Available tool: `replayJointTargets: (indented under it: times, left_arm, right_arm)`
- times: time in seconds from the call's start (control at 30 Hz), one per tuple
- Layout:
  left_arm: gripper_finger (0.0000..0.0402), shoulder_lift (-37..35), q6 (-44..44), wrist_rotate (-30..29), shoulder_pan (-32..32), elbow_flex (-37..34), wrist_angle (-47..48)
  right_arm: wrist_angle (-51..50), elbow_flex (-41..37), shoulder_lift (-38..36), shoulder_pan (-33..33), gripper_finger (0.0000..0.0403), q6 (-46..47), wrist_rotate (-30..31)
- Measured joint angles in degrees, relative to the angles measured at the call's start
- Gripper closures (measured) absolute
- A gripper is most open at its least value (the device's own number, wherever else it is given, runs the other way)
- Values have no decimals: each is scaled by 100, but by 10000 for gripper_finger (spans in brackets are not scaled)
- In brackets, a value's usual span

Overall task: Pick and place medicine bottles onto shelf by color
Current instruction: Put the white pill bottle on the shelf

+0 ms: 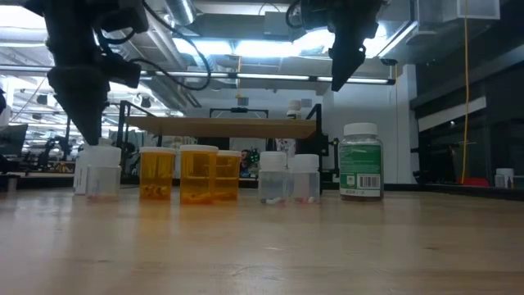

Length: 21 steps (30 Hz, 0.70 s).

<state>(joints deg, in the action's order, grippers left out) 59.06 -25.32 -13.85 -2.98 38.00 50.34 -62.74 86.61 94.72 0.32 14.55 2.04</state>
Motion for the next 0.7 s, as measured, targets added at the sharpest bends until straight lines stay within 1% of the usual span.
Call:
replayJointTargets:
  times: [0.13, 0.3, 0.47, 0.7]
  left_arm:
    - [65, 272, -37, -65, 0, 0, -51]
    - [85, 446, -137, -28, 0, 0, -202]
    - [128, 427, -164, -15, 0, 0, -299]
    - [205, 288, -280, 58, 2, 4, -343]
  right_arm:
    - [12, 0, 0, 0, 105, -2, -2]
    - [35, 0, 0, 0, 105, -2, -2]
    - [39, 0, 2, 0, 105, -2, -2]
    - [41, 0, 2, 0, 105, -2, -4]
